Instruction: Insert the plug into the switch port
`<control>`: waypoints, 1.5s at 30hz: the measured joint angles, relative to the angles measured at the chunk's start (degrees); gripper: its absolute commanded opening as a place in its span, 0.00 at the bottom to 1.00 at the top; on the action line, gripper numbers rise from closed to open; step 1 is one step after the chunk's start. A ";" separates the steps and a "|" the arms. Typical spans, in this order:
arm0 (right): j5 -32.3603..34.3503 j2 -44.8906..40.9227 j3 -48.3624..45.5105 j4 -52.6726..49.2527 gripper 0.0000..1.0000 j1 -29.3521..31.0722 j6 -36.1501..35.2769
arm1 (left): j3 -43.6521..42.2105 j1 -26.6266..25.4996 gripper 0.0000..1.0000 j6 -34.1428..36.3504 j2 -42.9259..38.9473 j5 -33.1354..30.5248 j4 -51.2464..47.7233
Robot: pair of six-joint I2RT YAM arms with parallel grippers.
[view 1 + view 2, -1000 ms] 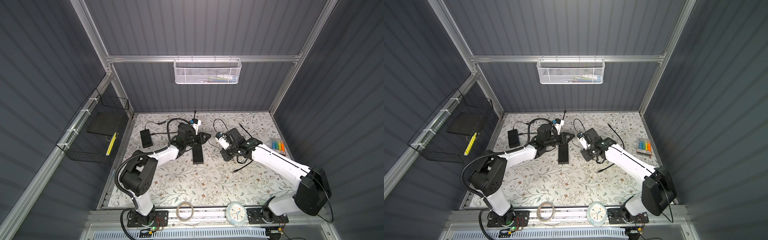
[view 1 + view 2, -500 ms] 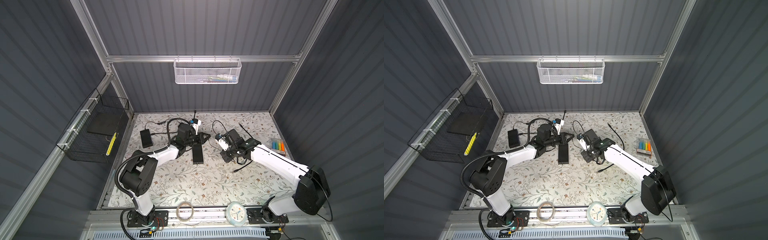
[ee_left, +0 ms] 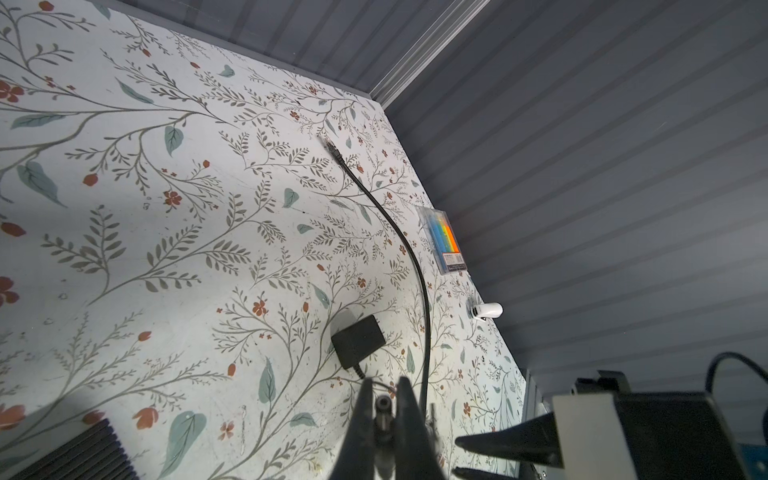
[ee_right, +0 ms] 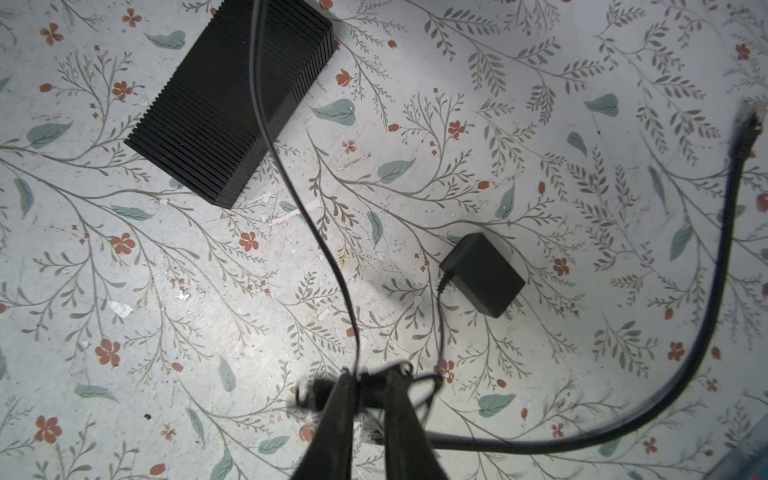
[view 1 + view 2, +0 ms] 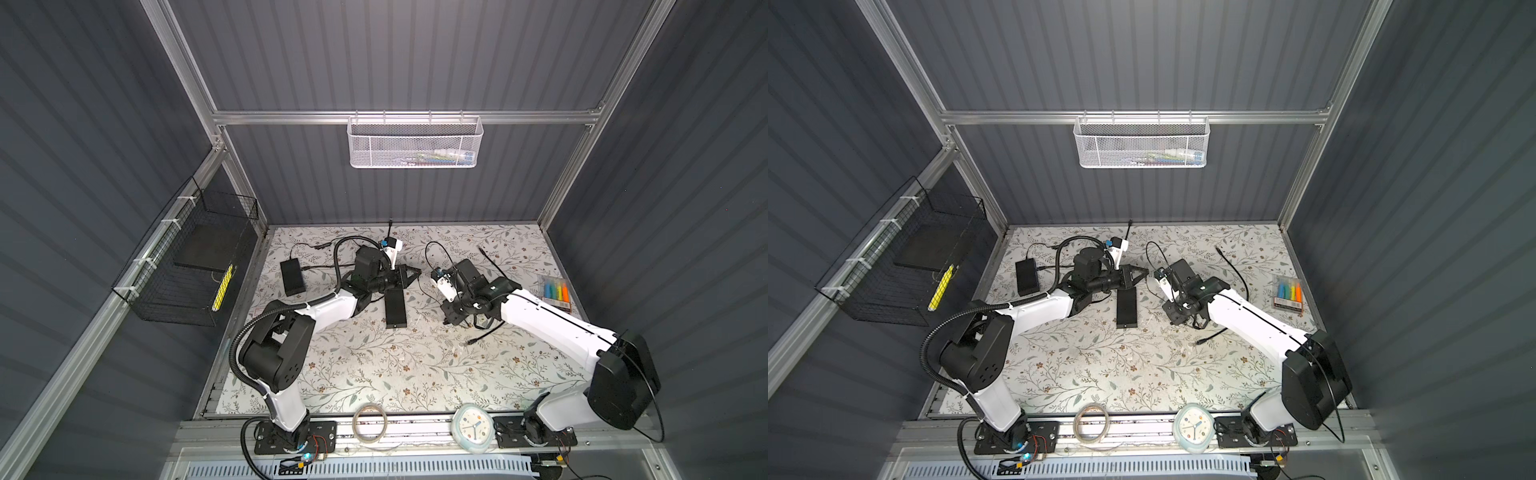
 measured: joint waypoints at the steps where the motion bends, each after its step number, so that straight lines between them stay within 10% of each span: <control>1: 0.09 0.00 -0.26 0.13 0.32 -0.02 -0.04 | 0.00 0.07 0.00 0.00 -0.02 0.00 0.00; 19: -11.06 0.74 -1.38 23.23 0.40 -1.18 10.23 | -2.64 0.09 0.00 -4.44 -0.26 -0.04 3.96; 45: -13.31 5.70 1.22 28.92 0.16 -0.70 11.72 | -4.37 0.17 0.00 -4.55 -3.37 0.46 3.91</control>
